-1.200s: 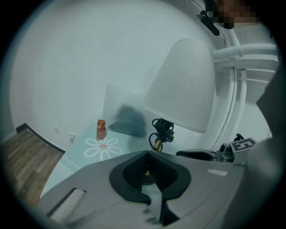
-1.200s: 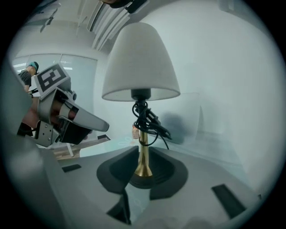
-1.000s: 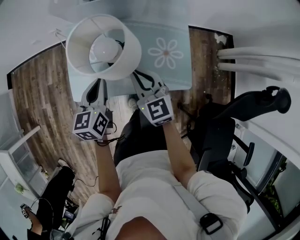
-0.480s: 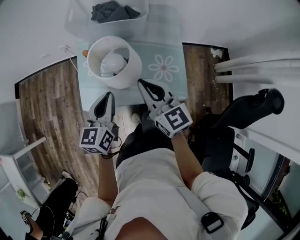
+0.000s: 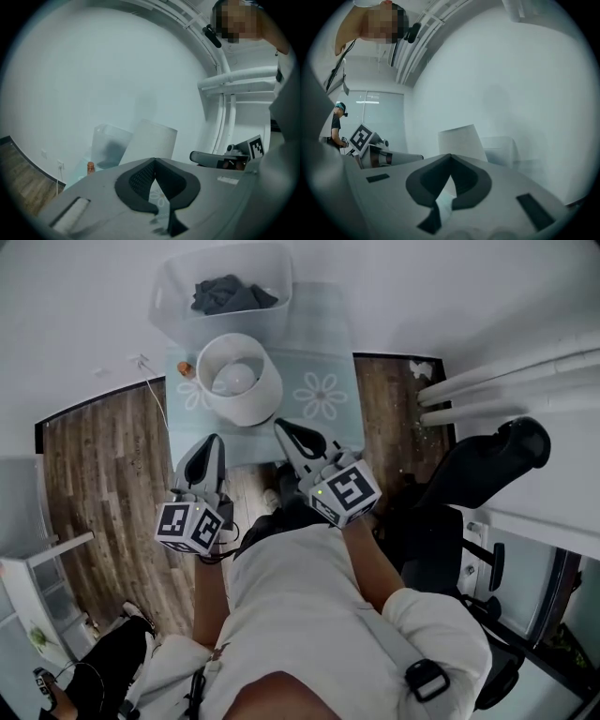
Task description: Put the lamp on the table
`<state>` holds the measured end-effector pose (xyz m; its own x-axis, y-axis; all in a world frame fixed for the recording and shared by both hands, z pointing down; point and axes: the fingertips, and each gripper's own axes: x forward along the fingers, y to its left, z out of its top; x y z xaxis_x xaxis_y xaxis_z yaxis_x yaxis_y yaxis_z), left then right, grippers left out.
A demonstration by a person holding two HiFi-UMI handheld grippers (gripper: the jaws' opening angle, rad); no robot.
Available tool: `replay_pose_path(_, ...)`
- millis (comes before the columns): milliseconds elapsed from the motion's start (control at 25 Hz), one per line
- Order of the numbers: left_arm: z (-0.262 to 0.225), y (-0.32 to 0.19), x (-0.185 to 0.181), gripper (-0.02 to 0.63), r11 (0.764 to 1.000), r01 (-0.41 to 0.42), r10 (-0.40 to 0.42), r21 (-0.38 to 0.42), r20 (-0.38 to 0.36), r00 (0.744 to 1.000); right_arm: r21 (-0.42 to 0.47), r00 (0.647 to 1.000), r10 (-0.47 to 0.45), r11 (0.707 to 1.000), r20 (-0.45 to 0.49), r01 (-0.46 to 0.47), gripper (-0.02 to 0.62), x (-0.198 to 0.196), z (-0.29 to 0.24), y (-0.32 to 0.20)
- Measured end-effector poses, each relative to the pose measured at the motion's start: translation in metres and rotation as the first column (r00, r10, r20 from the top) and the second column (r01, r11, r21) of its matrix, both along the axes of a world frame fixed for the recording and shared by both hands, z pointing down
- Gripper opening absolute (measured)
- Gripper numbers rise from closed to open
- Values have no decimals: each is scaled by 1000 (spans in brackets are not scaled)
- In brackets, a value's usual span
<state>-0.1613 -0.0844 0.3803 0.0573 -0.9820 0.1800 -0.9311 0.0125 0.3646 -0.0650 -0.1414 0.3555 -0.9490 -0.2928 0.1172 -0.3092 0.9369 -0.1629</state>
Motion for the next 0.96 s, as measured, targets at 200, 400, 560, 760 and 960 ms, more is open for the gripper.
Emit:
replay_pose_path(200, -9, 8, 7, 0, 1000, -14, 14, 5, 7, 1000, 24, 1000, -9, 1000, 3, 9, -9, -2, -13, 9)
replay_pose_path(400, -14, 11, 14, 0, 999, -35, 35, 6, 22, 999, 47, 1000, -10, 999, -5, 10, -9, -3, -20, 9)
replay_pose_path(560, -17, 10, 12, 0, 999, -37, 37, 3, 35, 999, 57, 1000, -18, 998, -17, 18, -9, -6, -21, 8)
replay_pose_path(760, -22, 5, 8, 0, 999, -32, 32, -2, 48, 998, 66, 999, -31, 997, -26, 33, -9, -10, -25, 7)
replay_pose_path(960, -29, 4, 9, 0, 999, -37, 36, 6, 54, 998, 78, 999, -39, 996, -33, 41, -9, -10, -29, 7)
